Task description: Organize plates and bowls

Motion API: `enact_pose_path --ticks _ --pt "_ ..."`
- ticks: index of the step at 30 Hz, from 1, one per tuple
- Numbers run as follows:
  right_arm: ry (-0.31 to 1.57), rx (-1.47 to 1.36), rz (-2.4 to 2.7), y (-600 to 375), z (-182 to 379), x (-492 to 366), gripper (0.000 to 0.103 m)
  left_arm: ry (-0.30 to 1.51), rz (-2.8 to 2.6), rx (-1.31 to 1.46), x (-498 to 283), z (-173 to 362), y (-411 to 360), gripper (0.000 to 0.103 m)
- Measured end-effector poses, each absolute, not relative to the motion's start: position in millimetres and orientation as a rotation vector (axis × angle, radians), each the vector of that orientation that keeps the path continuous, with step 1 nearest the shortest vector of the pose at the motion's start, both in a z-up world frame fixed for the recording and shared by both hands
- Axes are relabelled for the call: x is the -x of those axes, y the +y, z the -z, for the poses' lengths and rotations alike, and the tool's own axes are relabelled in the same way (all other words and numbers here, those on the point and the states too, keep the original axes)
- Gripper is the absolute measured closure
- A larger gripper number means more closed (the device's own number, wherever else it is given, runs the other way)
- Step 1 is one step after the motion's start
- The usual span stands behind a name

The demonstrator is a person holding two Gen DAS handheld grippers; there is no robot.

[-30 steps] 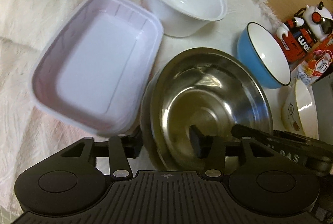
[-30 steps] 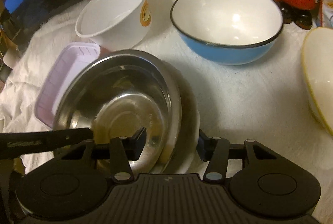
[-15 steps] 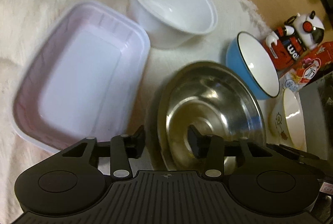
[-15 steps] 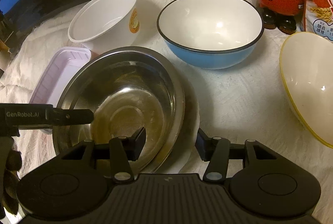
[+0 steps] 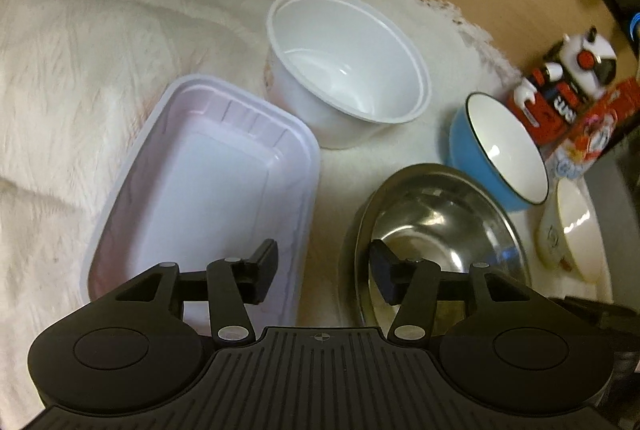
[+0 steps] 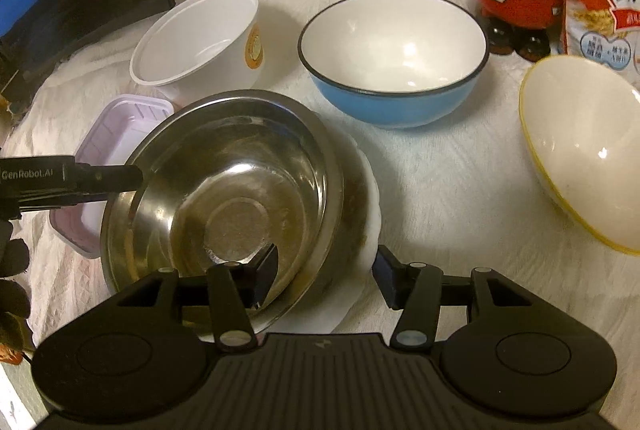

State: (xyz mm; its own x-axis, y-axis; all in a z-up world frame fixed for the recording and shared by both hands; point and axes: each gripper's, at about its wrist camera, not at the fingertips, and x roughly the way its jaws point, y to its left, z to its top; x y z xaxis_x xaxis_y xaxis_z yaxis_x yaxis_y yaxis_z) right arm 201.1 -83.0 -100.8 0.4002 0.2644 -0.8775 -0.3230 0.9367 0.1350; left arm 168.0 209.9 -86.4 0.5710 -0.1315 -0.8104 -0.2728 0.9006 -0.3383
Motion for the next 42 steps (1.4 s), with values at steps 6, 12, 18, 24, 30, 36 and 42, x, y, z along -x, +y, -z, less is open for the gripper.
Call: enact_pose_path --ticks 6,12,18,24,30,36,42 --pt "1.106 0.063 -0.373 -78.5 105.5 -199.7 0.047 0.981 -0.074 0.460 -167.3 90.2 215.8 0.036" --pt "1.143 0.041 -0.370 -74.5 114.1 -202.6 0.044 1.019 -0.045 0.490 -165.1 99.2 204.3 0.045" --pt "1.140 0.059 -0.376 -69.4 114.1 -205.8 0.039 1.006 -0.008 0.530 -164.0 93.6 199.7 0.047" --pt "1.101 0.085 -0.388 -80.2 105.2 -202.8 0.040 1.000 -0.060 0.415 -158.9 73.4 181.0 0.047" --pt "0.964 0.182 -0.362 -107.6 72.4 -189.4 0.036 0.880 -0.156 0.294 -145.1 26.1 162.8 0.047" --pt "0.781 0.205 -0.315 -149.9 25.8 -179.0 0.030 0.698 -0.042 0.395 -150.2 -17.6 140.2 0.047" --pt "0.692 0.177 -0.181 -207.7 -0.9 -189.8 0.016 0.682 0.129 0.472 -184.6 -19.0 87.6 0.091"
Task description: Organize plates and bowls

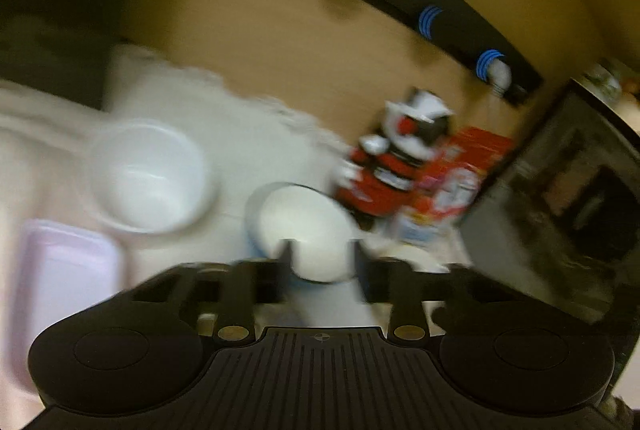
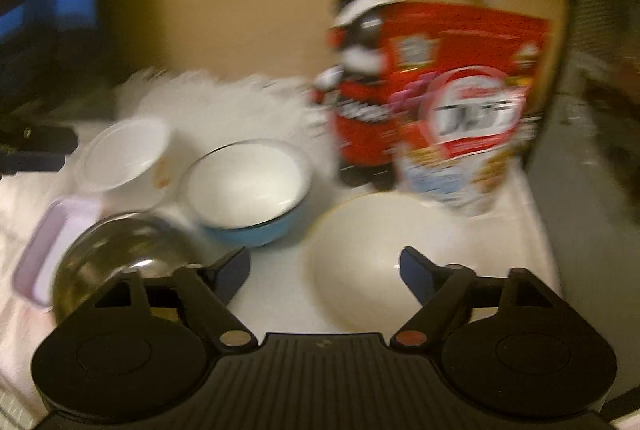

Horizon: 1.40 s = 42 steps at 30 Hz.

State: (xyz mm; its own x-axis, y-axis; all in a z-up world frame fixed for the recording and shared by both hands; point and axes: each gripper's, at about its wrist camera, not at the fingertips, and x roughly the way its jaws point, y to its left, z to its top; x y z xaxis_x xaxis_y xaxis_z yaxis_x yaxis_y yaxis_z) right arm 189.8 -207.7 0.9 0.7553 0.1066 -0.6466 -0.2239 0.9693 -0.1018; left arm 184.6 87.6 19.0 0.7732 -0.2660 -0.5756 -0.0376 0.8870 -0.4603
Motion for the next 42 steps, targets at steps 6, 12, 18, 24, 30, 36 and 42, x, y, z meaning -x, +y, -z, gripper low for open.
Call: enact_pose_path --ticks 6,12,18,24,30,36,42 --pt "0.655 0.246 -0.107 -249.8 -0.4 -202.6 0.015 0.724 0.246 0.486 -215.3 7.9 27.6 0.091" --pt "0.744 0.231 -0.158 -276.2 12.9 -223.9 0.015 0.772 0.168 0.328 -228.3 22.1 -12.6 0.088" --pt "0.794 0.207 -0.142 -289.2 24.3 -240.5 0.015 0.859 0.106 0.365 -237.8 38.4 -18.9 0.087" --pt "0.840 0.122 -0.138 -296.5 32.5 -259.8 0.015 0.918 0.095 0.419 -251.2 54.5 -30.9 0.085" --pt "0.871 0.093 -0.109 -296.3 47.9 -277.8 0.026 0.979 0.056 0.441 -269.4 74.0 -37.7 0.084" --pt "0.925 0.057 -0.108 -299.7 70.1 -298.7 0.040 1.024 0.060 0.434 -298.1 95.4 -51.1 0.083" --pt "1.036 -0.031 -0.208 -301.0 91.4 -310.0 0.066 1.046 0.077 0.369 -320.5 108.6 -67.2 0.068"
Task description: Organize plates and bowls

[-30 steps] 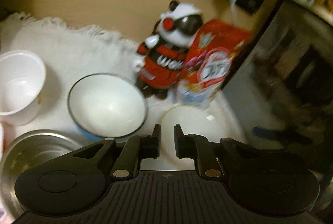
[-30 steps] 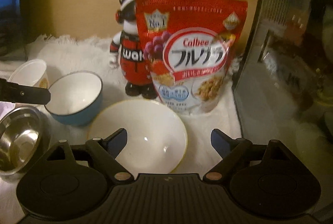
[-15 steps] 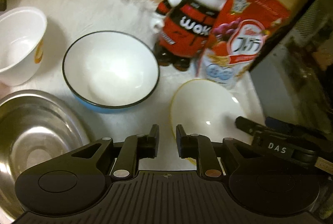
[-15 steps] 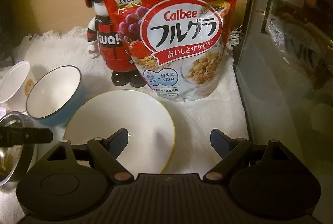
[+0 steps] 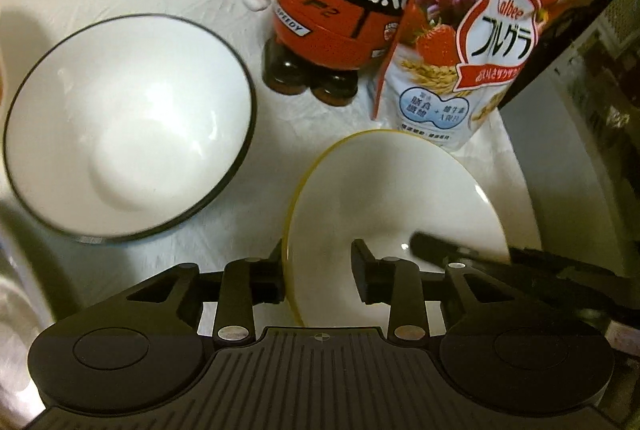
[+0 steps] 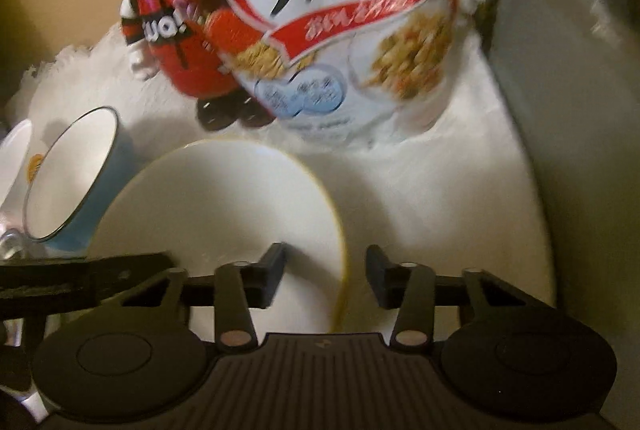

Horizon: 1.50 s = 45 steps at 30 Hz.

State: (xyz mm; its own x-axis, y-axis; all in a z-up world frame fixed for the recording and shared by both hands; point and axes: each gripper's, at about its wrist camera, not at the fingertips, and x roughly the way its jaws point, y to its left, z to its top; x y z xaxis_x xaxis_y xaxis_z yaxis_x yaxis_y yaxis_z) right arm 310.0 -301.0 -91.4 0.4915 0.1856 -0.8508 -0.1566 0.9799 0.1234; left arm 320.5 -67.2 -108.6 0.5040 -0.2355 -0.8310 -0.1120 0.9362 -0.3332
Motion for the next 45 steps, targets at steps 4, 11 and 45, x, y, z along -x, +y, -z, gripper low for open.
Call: enact_pose_path --ticks 4,11,45 --pt "1.051 -0.033 -0.241 -295.5 93.4 -305.3 0.065 1.051 0.082 0.327 -324.3 109.0 -71.1 0.069" --pt "1.073 -0.077 -0.264 -292.2 88.7 -290.8 0.065 1.087 0.089 0.348 -308.0 104.8 -63.1 0.069" --pt "1.110 0.079 -0.313 -250.0 95.9 -198.7 0.061 1.143 0.070 0.286 -210.7 96.2 -49.5 0.071"
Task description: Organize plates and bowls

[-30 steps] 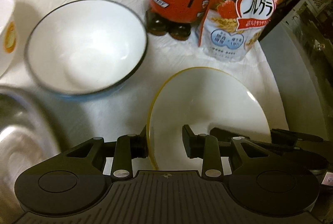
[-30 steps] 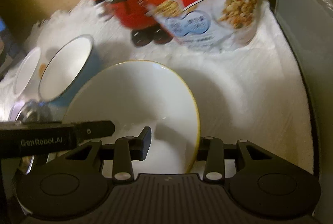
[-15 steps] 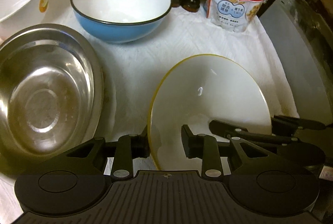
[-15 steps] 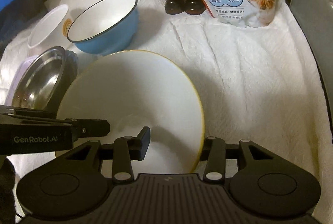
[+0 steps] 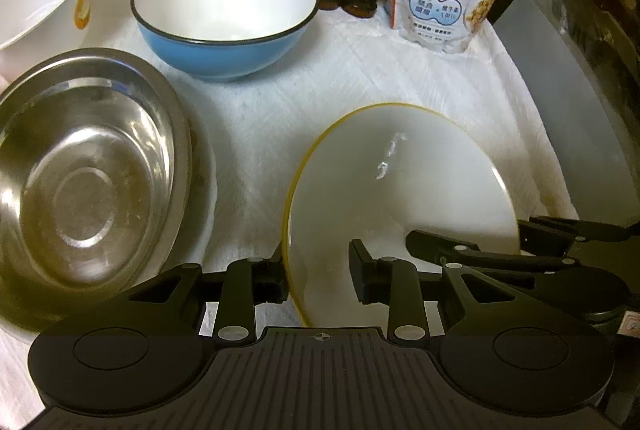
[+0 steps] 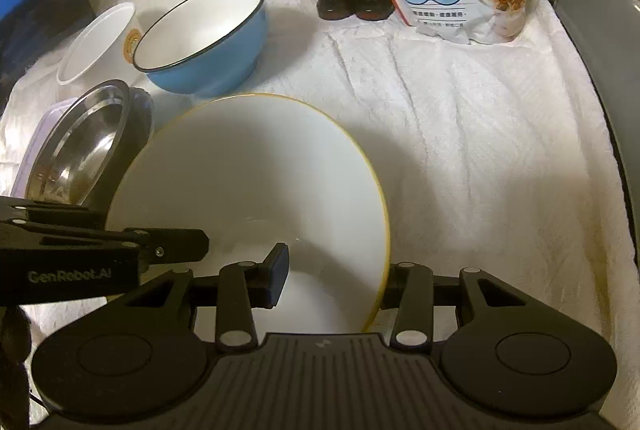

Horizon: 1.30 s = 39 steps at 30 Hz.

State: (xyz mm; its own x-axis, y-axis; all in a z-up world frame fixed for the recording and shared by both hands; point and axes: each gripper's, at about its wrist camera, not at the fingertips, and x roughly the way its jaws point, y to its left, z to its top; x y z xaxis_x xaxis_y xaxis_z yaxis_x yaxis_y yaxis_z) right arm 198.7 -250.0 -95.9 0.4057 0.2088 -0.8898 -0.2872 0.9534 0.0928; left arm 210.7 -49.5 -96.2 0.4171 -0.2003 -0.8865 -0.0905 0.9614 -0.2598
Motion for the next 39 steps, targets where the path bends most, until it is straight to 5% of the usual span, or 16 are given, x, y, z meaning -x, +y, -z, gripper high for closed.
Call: enact_pose_path --ticks 14,22,39 --pt "1.008 0.125 -0.312 -268.4 61.9 -201.8 0.060 1.016 0.035 0.336 -192.4 52.6 -30.4 0.071" --pt "0.885 0.123 -0.259 -265.5 24.7 -203.9 0.030 0.968 0.113 0.353 -204.0 30.6 -3.6 0.071" --pt "0.893 0.029 -0.167 -196.4 -18.3 -260.8 0.018 0.905 0.049 0.334 -271.5 -0.6 126.4 0.071"
